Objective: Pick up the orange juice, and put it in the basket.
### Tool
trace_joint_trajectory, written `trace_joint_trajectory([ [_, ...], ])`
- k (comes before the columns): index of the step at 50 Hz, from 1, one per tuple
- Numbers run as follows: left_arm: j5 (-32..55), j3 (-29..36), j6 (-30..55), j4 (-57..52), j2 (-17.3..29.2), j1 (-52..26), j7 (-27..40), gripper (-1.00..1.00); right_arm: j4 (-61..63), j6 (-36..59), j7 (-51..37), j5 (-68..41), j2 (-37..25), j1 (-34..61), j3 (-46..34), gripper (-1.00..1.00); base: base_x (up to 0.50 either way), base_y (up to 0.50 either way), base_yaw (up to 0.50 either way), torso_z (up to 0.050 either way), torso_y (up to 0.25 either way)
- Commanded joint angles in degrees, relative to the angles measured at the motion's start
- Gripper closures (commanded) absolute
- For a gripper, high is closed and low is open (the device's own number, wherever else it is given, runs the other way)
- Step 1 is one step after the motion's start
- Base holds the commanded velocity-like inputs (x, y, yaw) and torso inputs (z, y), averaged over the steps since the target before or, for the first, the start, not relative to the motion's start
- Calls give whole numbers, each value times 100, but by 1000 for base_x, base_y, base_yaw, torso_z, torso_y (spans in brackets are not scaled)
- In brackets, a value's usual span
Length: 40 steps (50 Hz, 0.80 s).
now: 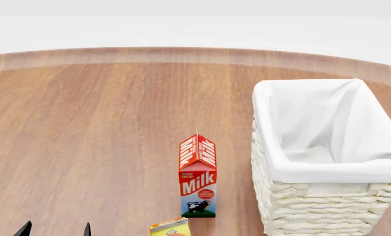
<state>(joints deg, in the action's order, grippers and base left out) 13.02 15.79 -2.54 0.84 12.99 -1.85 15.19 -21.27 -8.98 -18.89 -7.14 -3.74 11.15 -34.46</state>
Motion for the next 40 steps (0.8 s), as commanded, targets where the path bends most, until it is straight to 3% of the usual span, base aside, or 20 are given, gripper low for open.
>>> trace_joint_trajectory([
  [1,19,25,-8,2,19,-6,22,-100,-254,-105,-66,-53,15,111,-98,-100,0,0,0,0,0],
  [40,86,114,-35,11,85,-26,101,-100,-770,-330,-209,-296,6,393,-379,-100,0,0,0,0,0],
])
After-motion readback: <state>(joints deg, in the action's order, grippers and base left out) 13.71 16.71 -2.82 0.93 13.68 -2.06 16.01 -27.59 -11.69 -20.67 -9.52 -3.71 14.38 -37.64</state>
